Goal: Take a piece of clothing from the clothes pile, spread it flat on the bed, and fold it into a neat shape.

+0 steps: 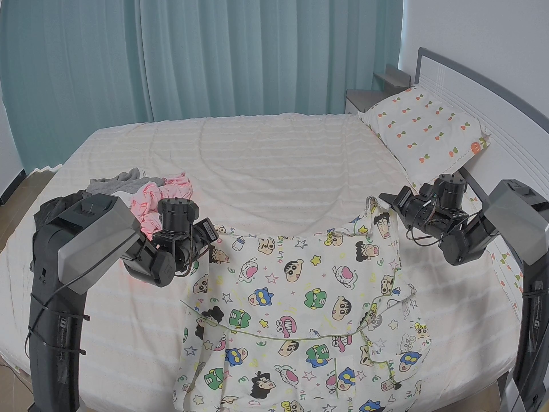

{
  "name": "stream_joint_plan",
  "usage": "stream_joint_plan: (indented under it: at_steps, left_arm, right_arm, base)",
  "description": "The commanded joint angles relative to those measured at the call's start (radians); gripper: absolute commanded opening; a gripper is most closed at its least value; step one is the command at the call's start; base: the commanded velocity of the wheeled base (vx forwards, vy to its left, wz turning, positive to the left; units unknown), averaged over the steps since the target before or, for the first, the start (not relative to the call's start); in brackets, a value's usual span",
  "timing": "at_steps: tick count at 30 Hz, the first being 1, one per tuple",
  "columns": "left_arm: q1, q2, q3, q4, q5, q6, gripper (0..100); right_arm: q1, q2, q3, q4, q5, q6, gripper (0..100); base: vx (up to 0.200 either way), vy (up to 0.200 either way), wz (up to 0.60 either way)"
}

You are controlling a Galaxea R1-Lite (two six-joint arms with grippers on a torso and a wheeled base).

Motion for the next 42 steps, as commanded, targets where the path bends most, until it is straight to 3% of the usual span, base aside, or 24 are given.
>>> stream_joint_plan:
  at_steps: [1,6,18,23,27,29,31,32,33,36,42]
  left_arm:
    - [0.042,0.117,-0.111,0.000,0.035,0.001,100]
    - [0.071,0.142,-0.131,0.000,0.041,0.001,100]
    - [0.123,0.095,-0.108,0.000,0.055,0.003,100]
    - [0.139,-0.064,0.082,-0.004,0.029,-0.011,100]
    - [0.142,-0.231,0.263,-0.010,-0.086,-0.114,100]
    - [0.145,-0.351,0.383,-0.010,-0.188,-0.201,100]
    - [0.145,-0.432,0.472,-0.012,-0.251,-0.252,100]
    - [0.145,-0.441,0.484,-0.012,-0.258,-0.258,100]
    - [0.145,-0.497,0.550,-0.027,-0.290,-0.284,100]
    - [0.142,-0.581,0.664,-0.081,-0.336,-0.344,100]
    - [0.108,-0.647,0.799,-0.170,-0.373,-0.424,100]
  right_arm:
    - [0.005,0.162,-0.196,0.091,-0.085,0.000,100]
    - [-0.008,0.182,-0.219,0.104,-0.117,0.002,100]
    - [-0.079,0.161,-0.203,0.199,-0.125,0.002,100]
    - [-0.145,0.052,-0.042,0.202,-0.106,-0.029,100]
    - [-0.225,-0.054,0.163,0.200,0.030,-0.138,100]
    - [-0.277,-0.112,0.306,0.199,0.142,-0.232,100]
    - [-0.311,-0.145,0.409,0.199,0.211,-0.322,100]
    - [-0.315,-0.148,0.423,0.199,0.216,-0.336,100]
    - [-0.335,-0.154,0.492,0.199,0.243,-0.419,100]
    - [-0.360,-0.142,0.568,0.199,0.254,-0.548,100]
    - [-0.344,-0.097,0.633,0.200,0.282,-0.675,100]
  base:
    - [0.000,0.000,0.00]
    - [0.000,0.000,0.00]
    - [0.000,0.000,0.00]
    - [0.000,0.000,0.00]
    - [0.000,0.000,0.00]
    - [0.000,0.000,0.00]
    - [0.000,0.000,0.00]
    - [0.000,0.000,0.00]
    - [0.000,0.000,0.00]
    - [0.000,0.000,0.00]
    - [0.000,0.000,0.00]
